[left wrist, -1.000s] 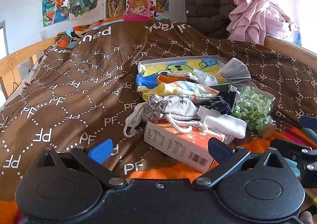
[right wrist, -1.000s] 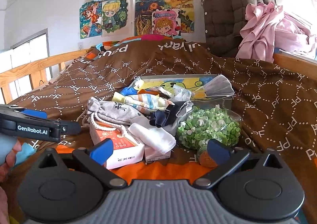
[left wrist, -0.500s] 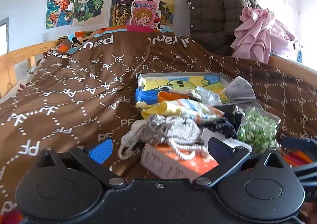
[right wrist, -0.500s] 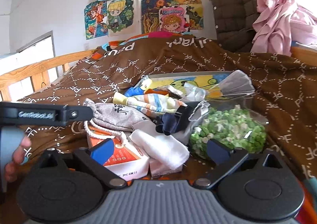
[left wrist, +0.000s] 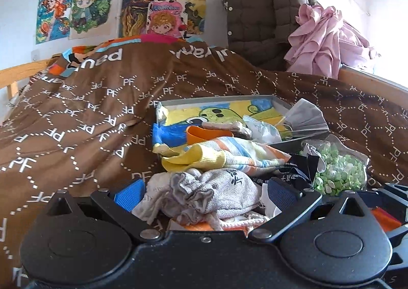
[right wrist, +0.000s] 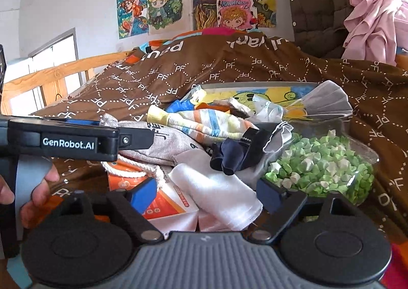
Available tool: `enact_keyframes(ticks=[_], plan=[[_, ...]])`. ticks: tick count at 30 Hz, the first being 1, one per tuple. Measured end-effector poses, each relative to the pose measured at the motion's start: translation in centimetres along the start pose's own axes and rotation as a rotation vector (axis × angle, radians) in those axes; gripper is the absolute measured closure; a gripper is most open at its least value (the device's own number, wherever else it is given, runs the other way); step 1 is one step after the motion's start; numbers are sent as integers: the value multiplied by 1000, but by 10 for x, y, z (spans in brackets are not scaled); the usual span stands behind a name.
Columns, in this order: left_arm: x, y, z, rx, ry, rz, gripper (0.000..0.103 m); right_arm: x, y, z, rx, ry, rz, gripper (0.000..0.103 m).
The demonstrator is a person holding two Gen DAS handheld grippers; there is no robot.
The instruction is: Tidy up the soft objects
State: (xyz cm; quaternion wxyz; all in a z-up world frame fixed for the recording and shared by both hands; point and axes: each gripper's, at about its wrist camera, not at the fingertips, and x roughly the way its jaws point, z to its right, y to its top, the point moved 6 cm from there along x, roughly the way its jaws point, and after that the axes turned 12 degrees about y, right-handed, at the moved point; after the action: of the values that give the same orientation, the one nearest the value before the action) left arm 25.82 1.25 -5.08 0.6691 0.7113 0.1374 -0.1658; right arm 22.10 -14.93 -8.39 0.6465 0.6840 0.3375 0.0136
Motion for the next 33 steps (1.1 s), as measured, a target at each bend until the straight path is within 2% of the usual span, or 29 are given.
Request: enact_keyframes(ticks=[4,7,9,16,18,22,26,28,33], plan=[[5,-5,2,0,-21,-6,4,9,-1,5,15,-2,-11,21],[8,-6,2,-18,-32,-15,11,16,-2,10,34,-3,-16,23],[11,-8,1,-49,-47,-24,18,18,-1,12,49,-3,-18,29],[17,-13,-1,-72,-57,-47,28,19,-2,16,71,-5,-22,42],[17,-14,-1,-67,-54,-50,37,19,-2,16,74,-8,-23,44],[15,-14,-2,-51,-39,-41,48,18,-2,15,68,-23,-26,50],[11,-11,-1,-37,-30,-16,56,17,-3,16,63,-46,-34,62],[7,-10,2,-14,-30,2,57,16,-4,16,65,-50,-33,66],[1,-9,11,45,-37,30,59,12,-3,12,39,-57,-33,84]])
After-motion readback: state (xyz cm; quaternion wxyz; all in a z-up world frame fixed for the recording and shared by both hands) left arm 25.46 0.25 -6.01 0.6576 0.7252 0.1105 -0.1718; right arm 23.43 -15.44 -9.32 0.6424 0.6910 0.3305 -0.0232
